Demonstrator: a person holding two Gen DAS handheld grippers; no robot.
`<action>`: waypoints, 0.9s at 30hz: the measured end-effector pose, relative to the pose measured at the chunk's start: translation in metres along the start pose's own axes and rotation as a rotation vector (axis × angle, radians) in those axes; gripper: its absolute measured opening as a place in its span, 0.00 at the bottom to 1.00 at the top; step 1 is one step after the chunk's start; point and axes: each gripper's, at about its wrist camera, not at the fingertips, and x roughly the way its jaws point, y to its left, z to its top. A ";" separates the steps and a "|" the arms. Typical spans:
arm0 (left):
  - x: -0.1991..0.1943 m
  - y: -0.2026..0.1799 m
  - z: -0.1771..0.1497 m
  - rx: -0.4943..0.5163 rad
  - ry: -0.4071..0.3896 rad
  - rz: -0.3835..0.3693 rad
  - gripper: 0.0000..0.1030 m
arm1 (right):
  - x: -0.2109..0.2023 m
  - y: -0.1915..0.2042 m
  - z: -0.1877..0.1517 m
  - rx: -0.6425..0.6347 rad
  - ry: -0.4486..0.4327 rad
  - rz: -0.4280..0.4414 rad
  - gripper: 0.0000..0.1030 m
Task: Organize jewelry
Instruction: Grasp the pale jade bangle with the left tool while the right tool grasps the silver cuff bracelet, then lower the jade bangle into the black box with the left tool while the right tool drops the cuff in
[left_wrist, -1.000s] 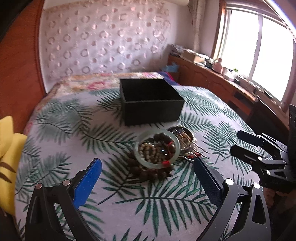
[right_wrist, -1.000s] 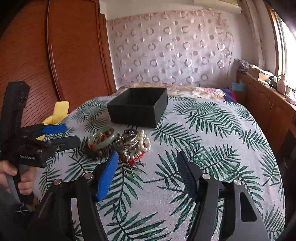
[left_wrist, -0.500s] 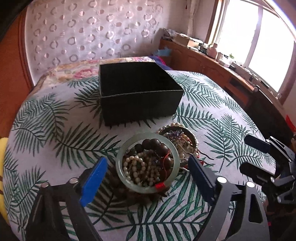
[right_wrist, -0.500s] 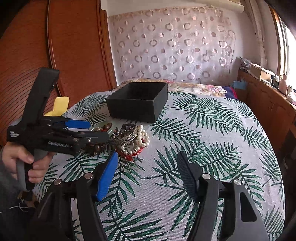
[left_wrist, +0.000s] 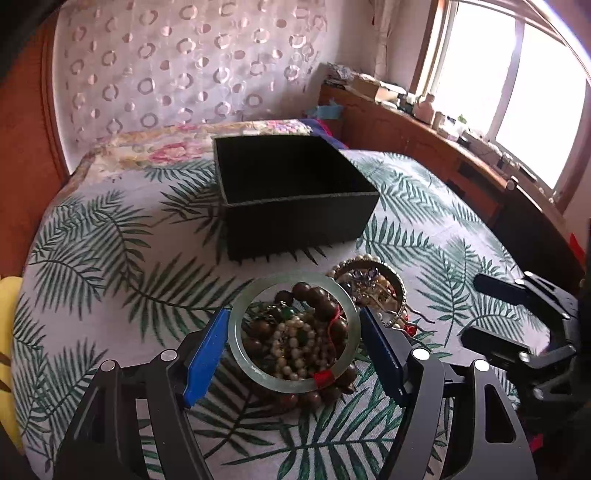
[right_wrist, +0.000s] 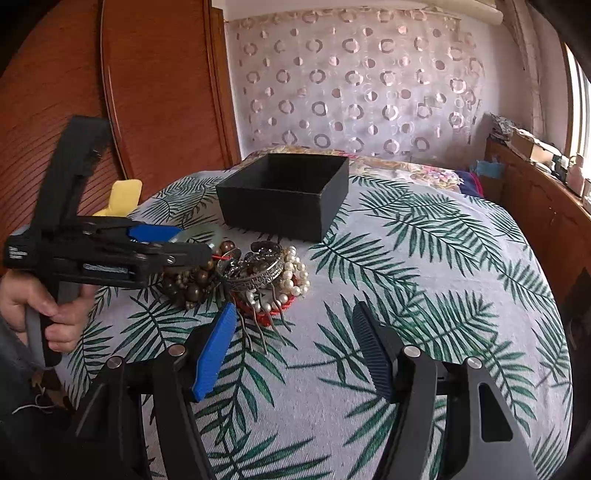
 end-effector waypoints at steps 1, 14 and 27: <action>-0.003 0.001 0.000 0.000 -0.008 0.003 0.67 | 0.002 0.001 0.002 -0.003 0.004 0.007 0.66; -0.033 0.023 -0.016 -0.065 -0.067 0.019 0.67 | 0.051 0.027 0.034 -0.178 0.099 0.076 0.66; -0.036 0.028 -0.020 -0.072 -0.067 0.008 0.67 | 0.080 0.042 0.046 -0.283 0.170 0.082 0.68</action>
